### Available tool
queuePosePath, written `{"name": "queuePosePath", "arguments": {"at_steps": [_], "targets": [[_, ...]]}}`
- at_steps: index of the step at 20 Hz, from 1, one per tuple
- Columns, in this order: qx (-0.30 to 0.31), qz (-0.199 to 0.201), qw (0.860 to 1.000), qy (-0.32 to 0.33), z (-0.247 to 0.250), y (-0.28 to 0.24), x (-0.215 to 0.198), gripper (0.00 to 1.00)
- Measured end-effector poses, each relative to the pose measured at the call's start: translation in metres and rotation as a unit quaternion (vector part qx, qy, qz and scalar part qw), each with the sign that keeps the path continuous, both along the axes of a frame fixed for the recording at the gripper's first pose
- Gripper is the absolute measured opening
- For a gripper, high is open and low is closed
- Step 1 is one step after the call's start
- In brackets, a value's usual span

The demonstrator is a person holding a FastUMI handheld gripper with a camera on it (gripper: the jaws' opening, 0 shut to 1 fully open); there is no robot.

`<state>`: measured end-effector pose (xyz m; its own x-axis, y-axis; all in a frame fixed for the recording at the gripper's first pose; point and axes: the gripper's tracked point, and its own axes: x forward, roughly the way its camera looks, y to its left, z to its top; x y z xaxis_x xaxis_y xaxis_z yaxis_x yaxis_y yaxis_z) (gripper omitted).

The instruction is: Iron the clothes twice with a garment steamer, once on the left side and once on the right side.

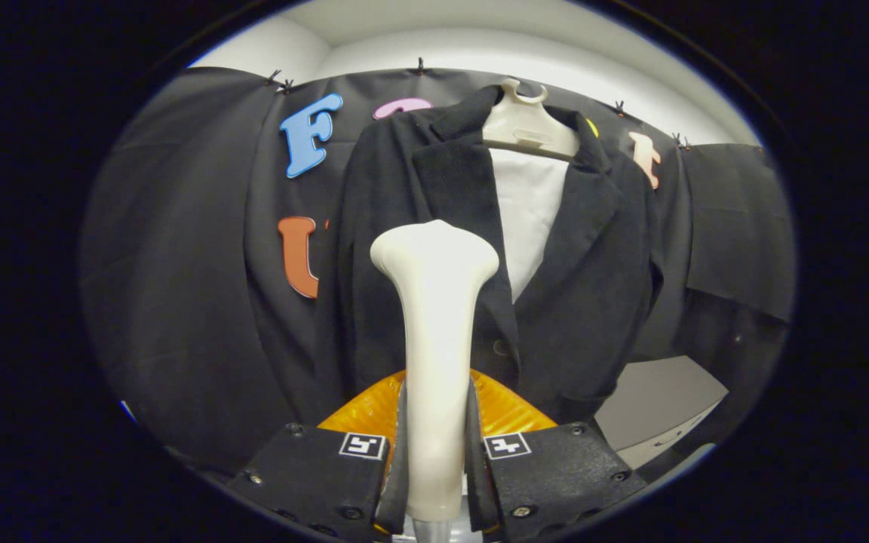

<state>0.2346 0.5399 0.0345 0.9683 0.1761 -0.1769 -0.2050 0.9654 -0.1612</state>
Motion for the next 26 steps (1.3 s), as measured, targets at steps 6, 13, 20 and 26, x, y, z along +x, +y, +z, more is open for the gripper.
{"name": "queuePosePath", "arguments": {"at_steps": [6,13,20,26], "targets": [[-0.01,-0.001,1.0,0.023,-0.031,-0.01,-0.003,0.34],[-0.01,0.009,0.998,0.061,-0.077,-0.012,-0.005,0.34],[-0.016,0.011,0.996,0.086,-0.111,-0.018,-0.009,0.34],[-0.02,0.012,0.994,0.105,-0.142,-0.023,-0.012,0.34]]}}
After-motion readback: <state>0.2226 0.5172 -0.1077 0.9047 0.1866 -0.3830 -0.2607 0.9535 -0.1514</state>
